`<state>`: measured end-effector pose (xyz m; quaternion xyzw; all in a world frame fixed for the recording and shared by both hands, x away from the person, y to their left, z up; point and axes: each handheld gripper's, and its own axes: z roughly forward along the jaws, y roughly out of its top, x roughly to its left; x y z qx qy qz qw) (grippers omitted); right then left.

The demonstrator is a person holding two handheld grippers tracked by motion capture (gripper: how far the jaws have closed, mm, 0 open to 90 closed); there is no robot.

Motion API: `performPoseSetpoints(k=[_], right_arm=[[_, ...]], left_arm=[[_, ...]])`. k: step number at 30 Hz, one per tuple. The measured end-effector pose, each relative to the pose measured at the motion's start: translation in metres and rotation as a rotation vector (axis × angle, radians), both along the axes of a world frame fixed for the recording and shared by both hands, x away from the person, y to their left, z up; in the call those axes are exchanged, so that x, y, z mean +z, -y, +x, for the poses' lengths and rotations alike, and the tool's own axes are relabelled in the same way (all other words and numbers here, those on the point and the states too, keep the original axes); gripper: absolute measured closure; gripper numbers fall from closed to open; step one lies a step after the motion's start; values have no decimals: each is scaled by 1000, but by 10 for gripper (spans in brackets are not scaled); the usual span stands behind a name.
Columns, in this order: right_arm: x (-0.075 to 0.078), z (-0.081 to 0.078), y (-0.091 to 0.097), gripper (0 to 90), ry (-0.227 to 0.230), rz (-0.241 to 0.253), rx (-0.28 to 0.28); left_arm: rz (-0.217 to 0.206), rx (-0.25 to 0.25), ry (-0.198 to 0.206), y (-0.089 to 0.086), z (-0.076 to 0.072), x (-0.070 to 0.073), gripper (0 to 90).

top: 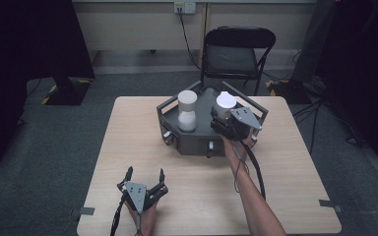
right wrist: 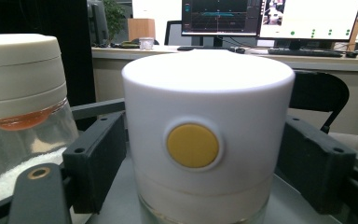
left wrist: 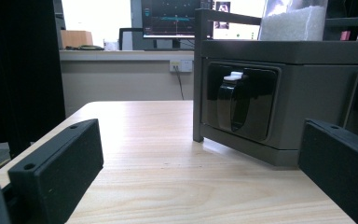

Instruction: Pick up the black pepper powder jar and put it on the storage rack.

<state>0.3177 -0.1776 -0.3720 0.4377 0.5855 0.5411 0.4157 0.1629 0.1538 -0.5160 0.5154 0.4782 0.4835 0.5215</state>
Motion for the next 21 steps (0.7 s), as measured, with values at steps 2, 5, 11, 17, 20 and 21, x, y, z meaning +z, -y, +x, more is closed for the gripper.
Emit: performPoseSetpoints(k=[2, 5, 11, 17, 20, 21], right_arm=[[0, 0, 0, 187, 1, 0, -1], [-1, 0, 0, 187, 7, 1, -1], [-1, 1, 1, 187, 1, 5, -3], [-1, 0, 2, 187, 8, 8, 3], [0, 0, 2, 187, 3, 5, 3], [0, 0, 1, 186, 1, 4, 0]], left_arm=[[0, 0, 0, 0, 0, 0, 0], [0, 1, 1, 0, 0, 0, 1], [0, 0, 0, 0, 0, 0, 0], [0, 1, 1, 0, 0, 0, 1], [0, 1, 0, 0, 0, 0, 0], [0, 1, 0, 0, 0, 0, 1]])
